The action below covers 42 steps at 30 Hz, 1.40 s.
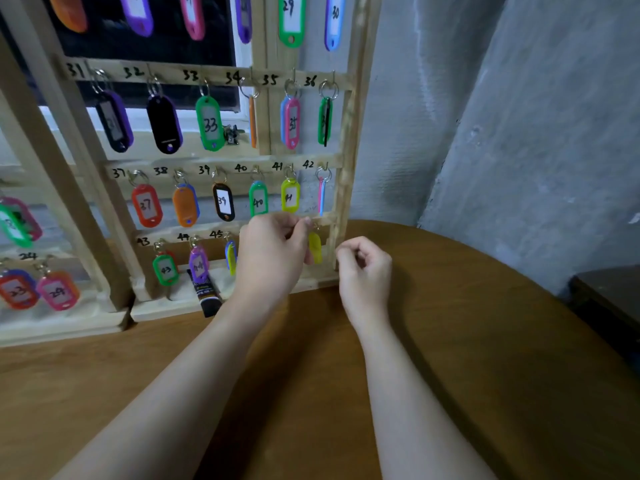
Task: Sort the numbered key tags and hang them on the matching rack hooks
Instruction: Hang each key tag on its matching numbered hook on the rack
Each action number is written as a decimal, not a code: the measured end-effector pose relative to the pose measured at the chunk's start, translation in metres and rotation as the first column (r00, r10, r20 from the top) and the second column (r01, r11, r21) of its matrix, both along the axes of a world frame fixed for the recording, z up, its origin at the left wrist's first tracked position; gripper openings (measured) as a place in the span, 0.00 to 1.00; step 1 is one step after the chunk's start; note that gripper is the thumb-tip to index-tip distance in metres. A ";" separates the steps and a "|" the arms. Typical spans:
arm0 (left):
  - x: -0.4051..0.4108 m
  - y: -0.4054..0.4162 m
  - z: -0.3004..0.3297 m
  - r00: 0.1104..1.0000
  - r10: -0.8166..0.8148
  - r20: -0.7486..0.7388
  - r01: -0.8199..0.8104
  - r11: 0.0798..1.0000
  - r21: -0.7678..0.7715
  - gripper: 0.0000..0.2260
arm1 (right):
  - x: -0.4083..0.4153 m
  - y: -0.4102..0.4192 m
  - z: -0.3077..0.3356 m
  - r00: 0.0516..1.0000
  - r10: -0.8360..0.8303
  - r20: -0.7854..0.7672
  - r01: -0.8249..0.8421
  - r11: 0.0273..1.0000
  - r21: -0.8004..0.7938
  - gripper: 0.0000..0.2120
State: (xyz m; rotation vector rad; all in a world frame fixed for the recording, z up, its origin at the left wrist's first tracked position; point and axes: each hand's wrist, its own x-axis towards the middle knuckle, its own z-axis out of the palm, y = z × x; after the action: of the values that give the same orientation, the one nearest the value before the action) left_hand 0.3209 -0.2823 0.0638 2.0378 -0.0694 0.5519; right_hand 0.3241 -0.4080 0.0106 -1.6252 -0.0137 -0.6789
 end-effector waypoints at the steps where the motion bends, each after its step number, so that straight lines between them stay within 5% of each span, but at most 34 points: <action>1: 0.001 0.000 0.000 1.000 0.002 0.001 -0.002 1.000 0.002 0.17 | 0.000 0.000 0.000 1.000 0.007 0.000 -0.007 1.000 -0.005 0.07; 30: 0.004 -0.003 0.002 0.996 -0.085 0.039 0.089 0.989 -0.118 0.10 | 0.004 0.004 -0.004 0.997 0.082 -0.010 -0.082 0.994 -0.070 0.09; 42: 0.005 -0.006 -0.006 0.993 0.091 0.075 -0.104 0.978 0.179 0.12 | 0.005 0.004 -0.006 0.998 0.069 0.005 -0.069 0.995 -0.075 0.08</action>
State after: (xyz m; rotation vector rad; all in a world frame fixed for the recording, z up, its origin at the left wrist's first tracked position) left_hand 0.3258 -0.2888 0.0583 2.2100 -0.0621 0.6974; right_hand 0.3296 -0.4043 0.0043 -1.6865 -0.1014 -0.6379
